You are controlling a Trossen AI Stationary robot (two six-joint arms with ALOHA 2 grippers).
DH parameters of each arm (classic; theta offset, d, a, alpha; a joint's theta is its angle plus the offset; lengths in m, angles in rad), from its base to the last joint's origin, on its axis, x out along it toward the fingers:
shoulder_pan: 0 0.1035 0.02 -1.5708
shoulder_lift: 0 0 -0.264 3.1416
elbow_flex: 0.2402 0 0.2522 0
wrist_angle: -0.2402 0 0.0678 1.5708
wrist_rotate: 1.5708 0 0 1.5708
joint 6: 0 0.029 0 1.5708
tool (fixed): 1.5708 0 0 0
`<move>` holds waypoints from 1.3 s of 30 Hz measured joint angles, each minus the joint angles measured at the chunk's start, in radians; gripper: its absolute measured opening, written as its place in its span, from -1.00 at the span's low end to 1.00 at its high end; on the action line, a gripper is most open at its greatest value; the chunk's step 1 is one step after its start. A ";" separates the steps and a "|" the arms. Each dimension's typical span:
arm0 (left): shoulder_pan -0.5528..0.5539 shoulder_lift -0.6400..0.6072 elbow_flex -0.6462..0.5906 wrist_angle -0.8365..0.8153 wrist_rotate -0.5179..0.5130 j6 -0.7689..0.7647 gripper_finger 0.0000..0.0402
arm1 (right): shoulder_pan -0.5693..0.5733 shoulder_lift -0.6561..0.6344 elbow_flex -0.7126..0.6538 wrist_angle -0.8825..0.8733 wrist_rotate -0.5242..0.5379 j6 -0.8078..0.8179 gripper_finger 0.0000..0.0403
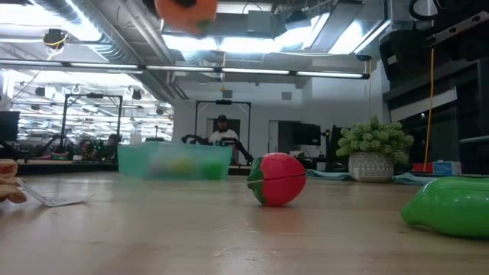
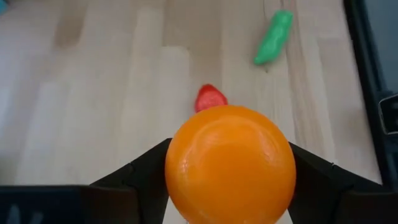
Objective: Pick and placing Produce into tupperware
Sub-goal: Put the orange into the blue bin
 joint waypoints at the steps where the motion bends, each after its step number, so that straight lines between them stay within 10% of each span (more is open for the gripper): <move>1: -0.003 -0.014 0.000 -0.003 -0.009 0.002 0.19 | 0.000 0.000 0.000 0.000 0.000 0.000 0.55; 14: -0.036 -0.163 -0.120 0.078 -0.128 0.061 0.19 | 0.000 0.000 0.000 0.001 -0.001 0.002 0.55; 39: -0.006 -0.431 -0.934 1.372 -0.123 0.393 0.19 | 0.000 0.000 0.000 0.050 -0.001 -0.063 0.55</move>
